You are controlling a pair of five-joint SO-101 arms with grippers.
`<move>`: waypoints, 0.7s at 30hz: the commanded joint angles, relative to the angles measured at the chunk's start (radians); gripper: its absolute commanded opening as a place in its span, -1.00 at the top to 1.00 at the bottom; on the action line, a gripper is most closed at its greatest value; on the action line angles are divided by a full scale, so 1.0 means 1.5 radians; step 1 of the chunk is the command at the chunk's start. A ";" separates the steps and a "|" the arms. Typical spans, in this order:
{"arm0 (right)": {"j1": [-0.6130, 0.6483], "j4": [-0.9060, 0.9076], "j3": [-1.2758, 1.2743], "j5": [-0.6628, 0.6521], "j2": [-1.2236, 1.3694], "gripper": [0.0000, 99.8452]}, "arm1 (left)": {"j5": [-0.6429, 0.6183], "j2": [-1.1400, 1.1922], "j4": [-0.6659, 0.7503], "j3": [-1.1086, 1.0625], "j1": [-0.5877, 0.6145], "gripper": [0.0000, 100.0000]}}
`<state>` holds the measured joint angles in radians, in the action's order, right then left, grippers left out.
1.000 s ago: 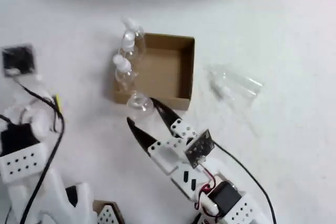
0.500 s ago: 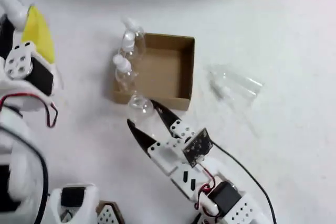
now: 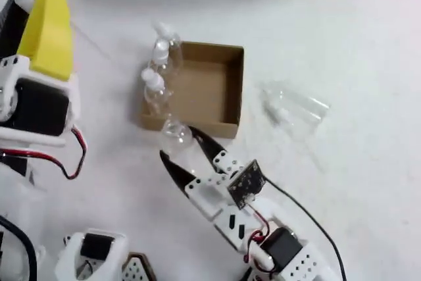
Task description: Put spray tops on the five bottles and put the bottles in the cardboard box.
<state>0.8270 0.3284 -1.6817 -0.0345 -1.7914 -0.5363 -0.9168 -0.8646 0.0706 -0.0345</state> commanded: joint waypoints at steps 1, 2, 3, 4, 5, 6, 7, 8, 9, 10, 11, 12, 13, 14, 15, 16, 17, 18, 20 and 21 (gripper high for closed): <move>0.005 0.008 -0.006 0.006 -0.006 0.97 | -0.012 0.041 0.033 0.025 -0.010 0.96; 0.005 0.008 -0.006 0.006 -0.006 0.97 | -0.012 0.054 0.030 0.025 -0.010 0.96; 0.005 0.008 -0.006 0.006 -0.006 0.97 | -0.012 0.068 0.029 0.024 -0.009 0.96; 0.005 0.008 -0.006 0.006 -0.006 0.97 | -0.012 0.082 0.029 0.024 -0.009 0.96; 0.004 0.007 -0.006 0.006 -0.007 0.97 | -0.011 0.095 0.034 0.025 -0.009 0.96; 0.004 0.007 -0.006 0.006 -0.007 0.97 | -0.011 0.106 0.034 0.028 -0.009 0.96; 0.004 0.007 -0.006 0.006 -0.007 0.97 | -0.011 0.115 0.035 0.031 -0.009 0.96; 0.004 0.008 -0.006 0.006 -0.007 0.97 | -0.011 0.122 0.035 0.031 -0.009 0.96; 0.005 0.008 -0.006 0.006 -0.007 0.97 | -0.011 0.126 0.041 0.031 -0.010 0.96; 0.005 0.008 -0.006 0.006 -0.007 0.97 | -0.011 0.126 0.049 0.031 -0.010 0.96; 0.005 0.008 -0.006 0.006 -0.007 0.97 | -0.011 0.126 0.056 0.028 -0.010 0.96; 0.005 0.008 -0.006 0.006 -0.007 0.97 | -0.011 0.126 0.060 0.027 -0.010 0.96; 0.005 0.008 -0.006 0.006 -0.007 0.97 | -0.011 0.127 0.062 0.026 -0.010 0.96; 0.006 0.008 -0.006 0.006 -0.007 0.97 | -0.011 0.126 0.061 0.026 -0.010 0.96; 0.006 0.008 -0.006 0.006 -0.007 0.97 | -0.011 0.126 0.058 0.029 -0.010 0.96; 0.006 0.008 -0.006 0.006 -0.007 0.97 | -0.011 0.125 0.057 0.027 -0.010 0.96; 0.006 0.008 -0.006 0.006 -0.007 0.97 | -0.011 0.124 0.056 0.026 -0.010 0.96; 0.006 0.008 -0.006 0.006 -0.007 0.97 | -0.011 0.121 0.046 0.030 -0.010 0.96; 0.006 0.008 -0.006 0.006 -0.006 0.97 | -0.011 0.097 0.008 0.027 -0.010 0.96; 0.006 0.008 -0.006 0.006 -0.006 0.97 | -0.011 0.078 -0.014 0.024 -0.010 0.96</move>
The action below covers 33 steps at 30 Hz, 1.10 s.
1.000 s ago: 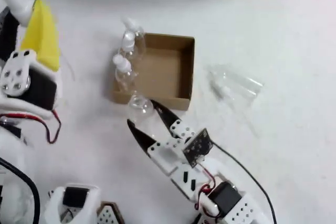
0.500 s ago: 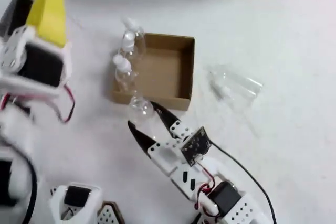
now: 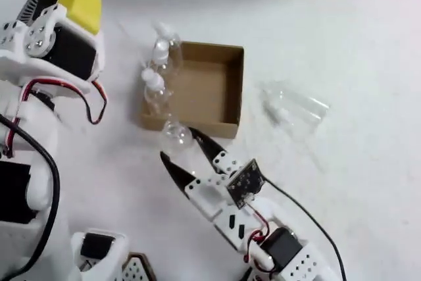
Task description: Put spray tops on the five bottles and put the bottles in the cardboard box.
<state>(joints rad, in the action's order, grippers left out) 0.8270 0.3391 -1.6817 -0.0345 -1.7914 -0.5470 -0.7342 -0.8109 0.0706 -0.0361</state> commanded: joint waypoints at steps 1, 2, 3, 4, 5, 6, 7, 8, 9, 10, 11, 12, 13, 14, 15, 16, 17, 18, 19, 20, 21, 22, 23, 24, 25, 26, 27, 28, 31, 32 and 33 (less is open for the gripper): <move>0.006 0.002 -0.006 0.006 -0.006 0.97 | -0.004 -0.064 -0.078 0.016 -0.009 0.96; 0.006 0.002 -0.006 0.006 -0.006 0.97 | -0.003 -0.083 -0.099 0.006 -0.009 0.96; 0.006 0.002 -0.006 0.006 -0.006 0.97 | 0.008 -0.102 -0.111 -0.006 -0.009 0.96; 0.006 0.002 -0.006 0.006 -0.006 0.97 | 0.030 -0.119 -0.117 -0.023 -0.009 0.96; 0.006 0.002 -0.006 0.006 -0.006 0.97 | 0.052 -0.137 -0.118 -0.044 -0.009 0.96; 0.006 0.002 -0.006 0.006 -0.006 0.97 | 0.070 -0.154 -0.117 -0.069 -0.009 0.96; 0.006 0.004 -0.006 0.006 -0.005 0.97 | 0.082 -0.170 -0.117 -0.091 -0.009 0.96; 0.007 0.015 -0.006 0.006 -0.005 0.97 | 0.086 -0.189 -0.117 -0.115 -0.009 0.96; 0.011 0.027 -0.006 0.006 -0.005 0.97 | 0.085 -0.208 -0.117 -0.137 -0.009 0.96; 0.023 0.039 -0.006 0.006 -0.006 0.97 | 0.085 -0.228 -0.117 -0.158 -0.009 0.96; 0.036 0.050 -0.006 0.006 -0.006 0.97 | 0.085 -0.246 -0.116 -0.178 -0.009 0.96; 0.052 0.057 -0.006 0.006 -0.006 0.97 | 0.085 -0.265 -0.116 -0.198 -0.009 0.96; 0.065 0.061 -0.006 0.006 -0.006 0.97 | 0.085 -0.285 -0.116 -0.220 -0.009 0.96; 0.073 0.064 -0.006 0.006 -0.006 0.97 | 0.085 -0.303 -0.116 -0.241 -0.009 0.96; 0.075 0.066 -0.006 0.006 -0.006 0.97 | 0.085 -0.325 -0.116 -0.266 -0.009 0.96; 0.075 0.067 -0.006 0.006 -0.006 0.97 | 0.085 -0.346 -0.116 -0.289 -0.009 0.96; 0.075 0.067 -0.006 0.005 -0.006 0.97 | 0.085 -0.369 -0.116 -0.312 -0.009 0.96; 0.075 0.067 -0.006 0.005 -0.006 0.97 | 0.087 -0.390 -0.116 -0.332 -0.009 0.96; 0.075 0.067 -0.006 0.005 -0.006 0.97 | 0.088 -0.413 -0.116 -0.348 -0.009 0.96; 0.075 0.067 -0.006 0.005 -0.006 0.97 | 0.089 -0.435 -0.116 -0.361 -0.009 0.96; 0.075 0.067 -0.006 0.004 -0.006 0.97 | 0.089 -0.458 -0.116 -0.368 -0.009 0.96; 0.075 0.067 -0.006 0.004 -0.006 0.97 | 0.089 -0.475 -0.116 -0.370 -0.009 0.96; 0.076 0.067 -0.006 0.004 -0.006 0.97 | 0.089 -0.493 -0.113 -0.371 -0.009 0.96; 0.077 0.067 -0.006 0.004 -0.006 0.97 | 0.088 -0.505 -0.095 -0.376 -0.009 0.96; 0.077 0.067 -0.006 0.004 -0.006 0.97 | 0.086 -0.511 -0.071 -0.379 -0.009 0.96; 0.078 0.067 -0.006 0.004 -0.006 0.97 | 0.086 -0.513 -0.045 -0.388 -0.007 0.96; 0.078 0.067 -0.006 0.004 -0.006 0.97 | 0.085 -0.513 -0.014 -0.399 -0.003 0.96; 0.079 0.067 -0.006 0.004 -0.006 0.97 | 0.085 -0.513 0.017 -0.415 -0.003 0.96; 0.093 0.068 -0.006 0.004 -0.006 0.97 | 0.085 -0.513 0.115 -0.486 -0.003 0.96; 0.094 0.069 -0.006 0.004 -0.006 0.97 | 0.085 -0.513 0.138 -0.508 -0.003 0.96; 0.093 0.069 -0.006 0.004 -0.006 0.97 | 0.085 -0.513 0.158 -0.531 -0.003 0.96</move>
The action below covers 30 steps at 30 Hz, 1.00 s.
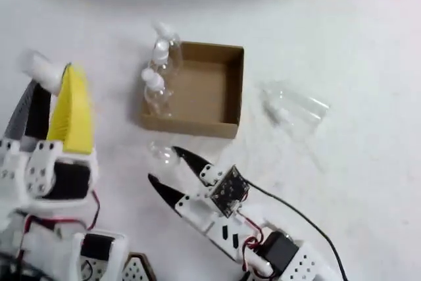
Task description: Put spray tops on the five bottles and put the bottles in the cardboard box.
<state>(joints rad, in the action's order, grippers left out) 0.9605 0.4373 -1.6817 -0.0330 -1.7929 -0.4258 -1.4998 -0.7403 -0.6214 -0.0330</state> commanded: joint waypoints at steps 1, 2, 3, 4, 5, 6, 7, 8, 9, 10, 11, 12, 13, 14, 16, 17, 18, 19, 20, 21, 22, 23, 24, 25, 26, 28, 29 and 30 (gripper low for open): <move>0.004 0.004 -0.006 0.003 -0.005 0.97 | 0.004 -0.003 0.119 -0.086 -0.005 0.96; 0.004 0.005 -0.006 0.003 -0.005 0.97 | 0.004 -0.003 0.123 -0.103 -0.005 0.96; 0.004 0.010 -0.006 0.003 -0.006 0.97 | 0.004 -0.005 0.123 -0.118 -0.005 0.96; 0.004 0.012 -0.006 0.003 -0.006 0.97 | 0.004 -0.006 0.122 -0.133 -0.006 0.96; 0.004 0.012 -0.006 0.003 -0.006 0.97 | 0.004 -0.006 0.121 -0.149 -0.007 0.96; 0.004 0.012 -0.006 0.003 -0.006 0.97 | 0.003 -0.008 0.121 -0.164 -0.008 0.96; 0.004 0.012 -0.006 0.004 -0.006 0.97 | 0.002 -0.008 0.120 -0.173 -0.008 0.96; 0.004 0.012 -0.006 0.004 -0.006 0.97 | -0.006 -0.008 0.120 -0.179 -0.005 0.96; 0.004 0.012 -0.006 0.004 -0.006 0.97 | -0.025 -0.008 0.114 -0.181 -0.005 0.96; 0.004 0.012 -0.006 0.004 -0.006 0.97 | -0.049 -0.008 0.100 -0.179 -0.005 0.96; 0.004 0.012 -0.006 0.004 -0.006 0.97 | -0.071 -0.008 0.091 -0.175 -0.006 0.96; 0.004 0.012 -0.006 0.004 -0.006 0.97 | -0.088 -0.008 0.080 -0.167 -0.009 0.96; 0.004 0.012 -0.006 0.004 -0.006 0.97 | -0.096 -0.010 0.066 -0.158 -0.010 0.96; 0.004 0.012 -0.006 0.004 -0.006 0.97 | -0.099 -0.016 0.058 -0.152 -0.010 0.96; 0.004 0.012 -0.006 0.004 -0.006 0.97 | -0.100 -0.037 0.050 -0.150 -0.010 0.96; 0.004 0.012 -0.006 0.004 -0.006 0.97 | -0.100 -0.052 0.048 -0.152 -0.010 0.96; 0.004 0.012 -0.006 0.004 -0.006 0.97 | -0.100 -0.067 0.043 -0.157 -0.010 0.96; 0.004 0.012 -0.006 0.004 -0.006 0.97 | -0.100 -0.082 0.039 -0.164 -0.010 0.96; 0.004 0.012 -0.006 0.004 -0.006 0.97 | -0.100 -0.096 0.039 -0.174 -0.010 0.96; 0.004 0.012 -0.006 0.004 -0.006 0.97 | -0.099 -0.109 0.039 -0.190 -0.010 0.96; 0.004 0.012 -0.006 0.004 -0.006 0.97 | -0.099 -0.121 0.040 -0.210 -0.010 0.96; 0.004 0.012 -0.006 0.003 -0.006 0.97 | -0.098 -0.131 0.040 -0.231 -0.008 0.96; 0.004 0.012 -0.006 0.003 -0.006 0.97 | -0.098 -0.143 0.041 -0.252 -0.006 0.96; 0.004 0.012 -0.006 0.003 -0.006 0.97 | -0.098 -0.154 0.043 -0.272 -0.005 0.96; 0.004 0.012 -0.006 0.003 -0.006 0.97 | -0.098 -0.165 0.045 -0.288 -0.005 0.96; 0.004 0.012 -0.006 0.003 -0.006 0.97 | -0.098 -0.186 0.045 -0.313 -0.007 0.96; 0.004 0.012 -0.006 0.003 -0.006 0.97 | -0.098 -0.195 0.045 -0.320 -0.010 0.96; 0.004 0.012 -0.006 0.002 -0.006 0.97 | -0.098 -0.201 0.045 -0.325 -0.010 0.96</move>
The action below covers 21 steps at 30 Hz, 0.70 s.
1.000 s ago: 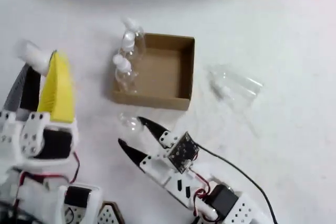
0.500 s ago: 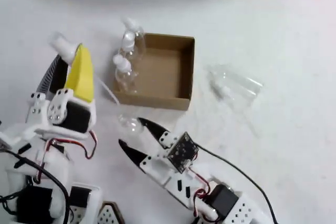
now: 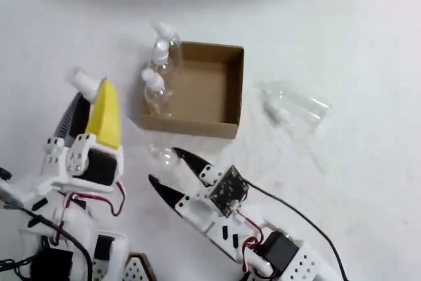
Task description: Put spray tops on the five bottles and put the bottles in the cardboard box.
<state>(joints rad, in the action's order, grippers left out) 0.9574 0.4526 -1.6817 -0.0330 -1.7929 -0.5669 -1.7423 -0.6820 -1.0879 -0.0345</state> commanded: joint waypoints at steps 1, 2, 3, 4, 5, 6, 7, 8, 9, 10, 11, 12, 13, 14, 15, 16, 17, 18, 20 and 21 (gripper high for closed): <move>0.006 0.002 -0.006 0.002 -0.006 0.97 | -0.004 -0.046 0.006 -0.019 -0.009 0.96; 0.006 0.002 -0.006 0.002 -0.006 0.97 | -0.005 -0.049 0.002 -0.020 -0.009 0.96; 0.006 0.002 -0.006 0.001 -0.006 0.97 | -0.005 -0.049 0.001 -0.021 -0.009 0.96; 0.006 0.002 -0.006 0.001 -0.006 0.97 | -0.005 -0.049 -0.001 -0.023 -0.009 0.96; 0.006 0.002 -0.006 0.000 -0.006 0.97 | -0.005 -0.049 -0.010 -0.021 -0.009 0.96; 0.006 0.002 -0.006 0.000 -0.006 0.97 | -0.005 -0.049 -0.020 -0.020 -0.010 0.96; 0.005 0.002 -0.006 0.000 -0.006 0.97 | -0.005 -0.049 -0.028 -0.020 -0.010 0.96; 0.005 0.002 -0.006 0.000 -0.006 0.97 | -0.005 -0.049 -0.033 -0.020 -0.012 0.96; 0.005 0.002 -0.006 0.000 -0.006 0.97 | -0.005 -0.049 -0.041 -0.021 -0.018 0.96; 0.005 0.002 -0.006 0.000 -0.006 0.97 | -0.005 -0.049 -0.050 -0.021 -0.026 0.96; 0.005 0.002 -0.006 0.000 -0.006 0.97 | -0.003 -0.049 -0.061 -0.021 -0.035 0.96; 0.005 0.002 -0.006 0.000 -0.006 0.97 | 0.010 -0.049 -0.074 -0.021 -0.048 0.96; 0.005 0.002 -0.006 0.000 -0.006 0.97 | 0.026 -0.049 -0.086 -0.021 -0.062 0.96; 0.005 0.002 -0.006 0.000 -0.006 0.97 | 0.039 -0.049 -0.100 -0.021 -0.078 0.96; 0.004 0.002 -0.006 0.000 -0.006 0.97 | 0.050 -0.050 -0.111 -0.021 -0.093 0.96; 0.004 0.002 -0.006 0.000 -0.006 0.97 | 0.055 -0.050 -0.121 -0.021 -0.105 0.96; 0.004 0.002 -0.006 0.000 -0.006 0.97 | 0.060 -0.050 -0.128 -0.021 -0.117 0.96; 0.004 0.002 -0.006 0.000 -0.006 0.97 | 0.060 -0.050 -0.132 -0.021 -0.127 0.96; 0.003 0.002 -0.006 0.000 -0.006 0.97 | 0.061 -0.050 -0.144 -0.023 -0.146 0.96; 0.003 0.002 -0.006 0.000 -0.006 0.97 | 0.061 -0.049 -0.150 -0.026 -0.153 0.96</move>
<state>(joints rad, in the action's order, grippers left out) 0.9620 0.4526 -1.6817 -0.0330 -1.7929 -0.4902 -1.8113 -0.8861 -1.1247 -0.2033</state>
